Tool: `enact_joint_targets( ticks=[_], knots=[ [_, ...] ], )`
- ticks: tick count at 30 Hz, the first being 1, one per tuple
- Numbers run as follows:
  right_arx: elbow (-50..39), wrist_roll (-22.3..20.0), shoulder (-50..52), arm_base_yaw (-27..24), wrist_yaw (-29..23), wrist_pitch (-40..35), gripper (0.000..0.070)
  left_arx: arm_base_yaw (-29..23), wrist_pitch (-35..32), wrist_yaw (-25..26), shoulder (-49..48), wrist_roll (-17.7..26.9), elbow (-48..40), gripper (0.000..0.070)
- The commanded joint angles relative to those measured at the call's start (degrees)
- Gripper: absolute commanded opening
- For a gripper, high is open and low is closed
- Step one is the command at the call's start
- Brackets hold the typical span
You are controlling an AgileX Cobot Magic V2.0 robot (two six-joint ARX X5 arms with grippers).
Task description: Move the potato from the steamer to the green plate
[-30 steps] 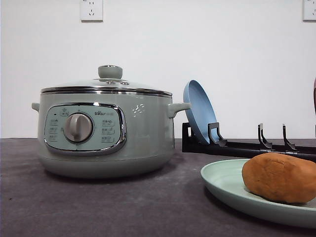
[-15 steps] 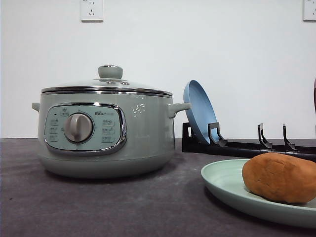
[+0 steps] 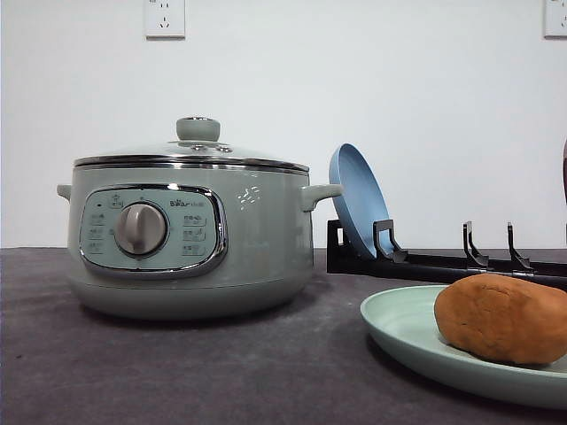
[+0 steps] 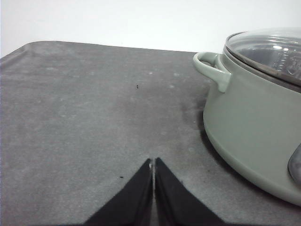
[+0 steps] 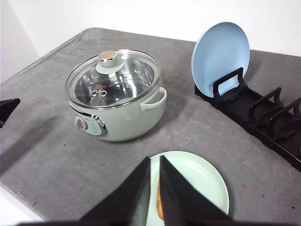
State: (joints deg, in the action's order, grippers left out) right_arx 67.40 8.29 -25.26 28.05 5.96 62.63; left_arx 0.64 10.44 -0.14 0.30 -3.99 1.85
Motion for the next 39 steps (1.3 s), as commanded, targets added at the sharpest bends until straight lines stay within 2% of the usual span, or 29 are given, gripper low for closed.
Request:
enact_joint_targets(
  ticks=[1, 6, 10, 13, 18, 23, 28, 32, 39],
  knots=[
    [1.1, -0.4, -0.1, 0.3, 0.0, -0.4, 0.0023, 0.1, 0.4, -0.3, -0.1, 0.3, -1.2, 0.0000],
    [0.9, -0.4, 0.0, 0.0, -0.2, -0.3, 0.0023, 0.1, 0.4, -0.3, -0.1, 0.3, -1.2, 0.0000],
    [-1.1, -0.4, 0.1, -4.0, 0.1, -4.4, 0.0023, 0.1, 0.4, -0.3, -0.1, 0.3, -1.2, 0.0000],
    [-7.4, -1.6, 1.9, -10.4, 0.0, -14.9, 0.0023, 0.1, 0.4, -0.3, -0.1, 0.3, -1.2, 0.0000],
    [-24.4, -3.3, 8.4, -21.3, 1.7, -36.3, 0.0023, 0.1, 0.4, -0.3, -0.1, 0.3, -1.2, 0.0000],
    [-42.0, -3.1, 16.5, -29.3, 3.4, -49.3, 0.0023, 0.1, 0.4, -0.3, -0.1, 0.3, -1.2, 0.0000],
    [-53.5, -3.3, 21.7, -32.7, 1.1, -50.6, 0.0023, 0.1, 0.4, -0.3, -0.1, 0.3, -1.2, 0.0000],
    [-59.7, -3.4, 24.0, -32.8, -1.7, -50.6, 0.0023, 0.1, 0.4, -0.3, -0.1, 0.3, -1.2, 0.0000],
    [-65.6, -3.4, 25.0, -31.5, -2.0, -50.7, 0.0023, 0.1, 0.4, -0.3, -0.1, 0.3, -1.2, 0.0000]
  ],
)
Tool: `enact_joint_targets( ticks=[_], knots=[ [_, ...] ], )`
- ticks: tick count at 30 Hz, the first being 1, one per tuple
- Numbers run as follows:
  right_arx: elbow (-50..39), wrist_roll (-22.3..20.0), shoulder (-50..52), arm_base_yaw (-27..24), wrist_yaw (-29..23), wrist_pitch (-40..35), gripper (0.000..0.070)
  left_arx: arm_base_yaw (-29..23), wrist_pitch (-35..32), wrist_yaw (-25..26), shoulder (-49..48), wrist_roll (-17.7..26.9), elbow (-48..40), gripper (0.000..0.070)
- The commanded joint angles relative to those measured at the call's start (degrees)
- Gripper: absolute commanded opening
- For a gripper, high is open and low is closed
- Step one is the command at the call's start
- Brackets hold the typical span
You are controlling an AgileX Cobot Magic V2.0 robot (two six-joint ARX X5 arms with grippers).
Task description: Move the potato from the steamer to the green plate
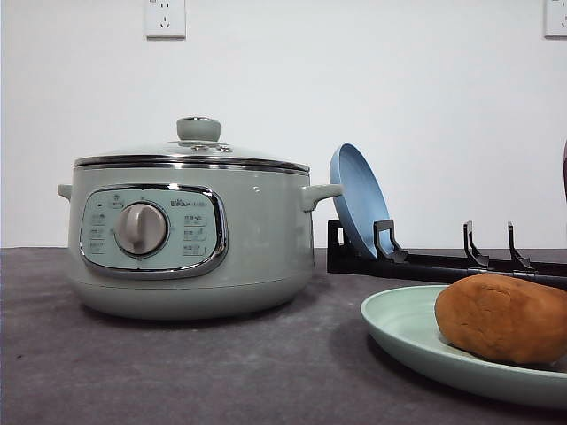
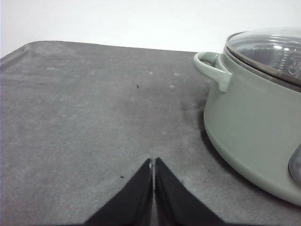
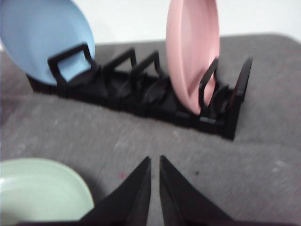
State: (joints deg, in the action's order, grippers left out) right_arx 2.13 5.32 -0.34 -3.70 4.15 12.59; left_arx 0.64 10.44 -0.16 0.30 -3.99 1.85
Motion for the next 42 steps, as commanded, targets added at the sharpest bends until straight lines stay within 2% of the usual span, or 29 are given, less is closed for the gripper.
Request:
enact_joint_targets(
  ticks=[1, 8, 42],
  knots=[
    [-0.8, -0.4, 0.1, 0.6, -0.2, -0.7, 0.0023, 0.1, 0.4, -0.3, -0.1, 0.3, -1.2, 0.0000],
    [-1.5, -1.1, 0.1, 3.2, -2.7, -2.3, 0.0023, 0.1, 0.4, -0.3, -0.1, 0.3, -1.2, 0.0000],
    [-1.4, -1.3, 0.1, 3.2, -2.7, -3.9, 0.0023, 0.1, 0.4, -0.3, -0.1, 0.3, -1.2, 0.0000]
  ],
)
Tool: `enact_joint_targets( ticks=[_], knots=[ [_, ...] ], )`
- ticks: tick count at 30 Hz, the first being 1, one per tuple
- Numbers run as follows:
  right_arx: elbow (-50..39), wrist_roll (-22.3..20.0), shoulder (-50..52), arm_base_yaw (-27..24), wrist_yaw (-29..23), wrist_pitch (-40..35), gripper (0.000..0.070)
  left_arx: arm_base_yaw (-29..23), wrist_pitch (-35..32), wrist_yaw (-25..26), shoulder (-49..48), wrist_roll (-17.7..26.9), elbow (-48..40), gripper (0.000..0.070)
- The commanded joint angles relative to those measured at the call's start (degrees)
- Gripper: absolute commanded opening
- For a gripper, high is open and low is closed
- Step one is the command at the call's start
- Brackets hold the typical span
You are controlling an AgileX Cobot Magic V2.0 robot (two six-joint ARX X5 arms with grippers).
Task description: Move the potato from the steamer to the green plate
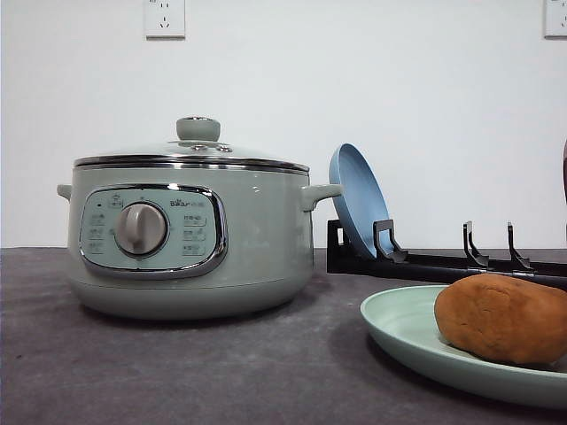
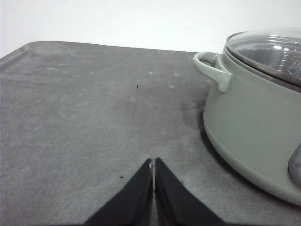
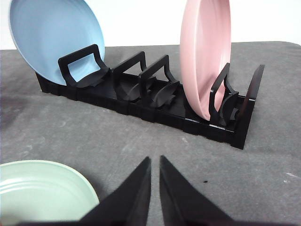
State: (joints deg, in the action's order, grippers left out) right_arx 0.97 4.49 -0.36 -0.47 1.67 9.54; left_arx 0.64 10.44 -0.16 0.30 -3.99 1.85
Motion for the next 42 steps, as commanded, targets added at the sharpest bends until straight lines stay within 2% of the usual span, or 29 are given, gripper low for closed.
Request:
enact_joint_targets(
  ticks=[1, 42],
  knots=[
    [-0.3, -0.4, 0.2, 0.0, -0.2, -0.9, 0.0023, 0.1, 0.4, -0.3, -0.1, 0.3, -1.2, 0.0000],
    [-0.3, -0.4, 0.2, 0.0, -0.2, -0.9, 0.0023, 0.1, 0.4, -0.3, -0.1, 0.3, -1.2, 0.0000]
  ],
)
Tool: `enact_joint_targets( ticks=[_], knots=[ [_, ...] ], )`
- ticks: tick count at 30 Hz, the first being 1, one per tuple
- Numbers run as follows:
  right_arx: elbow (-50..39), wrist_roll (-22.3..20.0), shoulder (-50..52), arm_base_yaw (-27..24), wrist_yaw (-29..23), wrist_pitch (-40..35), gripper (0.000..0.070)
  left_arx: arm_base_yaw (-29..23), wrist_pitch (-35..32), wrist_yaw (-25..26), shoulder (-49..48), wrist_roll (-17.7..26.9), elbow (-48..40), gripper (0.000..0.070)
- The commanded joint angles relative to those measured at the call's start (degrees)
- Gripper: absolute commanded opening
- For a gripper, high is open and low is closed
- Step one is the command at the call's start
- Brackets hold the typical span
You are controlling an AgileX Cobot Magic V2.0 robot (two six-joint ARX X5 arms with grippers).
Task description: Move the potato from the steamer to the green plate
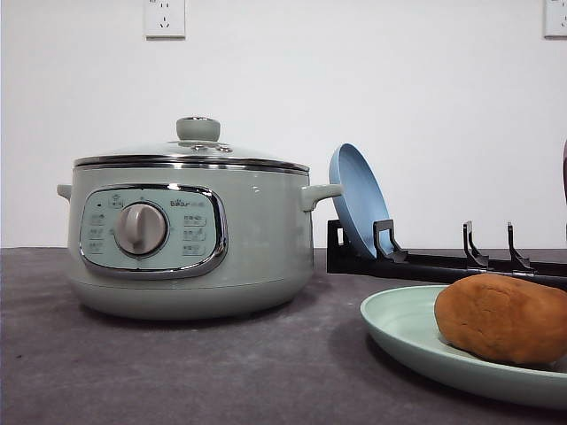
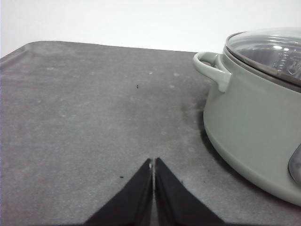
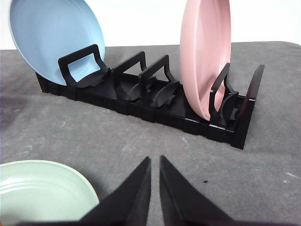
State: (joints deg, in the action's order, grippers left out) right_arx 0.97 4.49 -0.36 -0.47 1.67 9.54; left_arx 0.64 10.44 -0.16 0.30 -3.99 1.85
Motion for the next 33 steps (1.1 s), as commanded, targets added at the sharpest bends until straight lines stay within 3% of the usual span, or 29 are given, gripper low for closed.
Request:
enact_joint_targets(
  ticks=[1, 33],
  knots=[
    [-0.3, -0.4, 0.2, 0.0, -0.2, -0.9, 0.0023, 0.1, 0.4, -0.3, -0.1, 0.3, -1.2, 0.0000],
    [-0.3, -0.4, 0.2, 0.0, -0.2, -0.9, 0.0023, 0.1, 0.4, -0.3, -0.1, 0.3, -1.2, 0.0000]
  ],
)
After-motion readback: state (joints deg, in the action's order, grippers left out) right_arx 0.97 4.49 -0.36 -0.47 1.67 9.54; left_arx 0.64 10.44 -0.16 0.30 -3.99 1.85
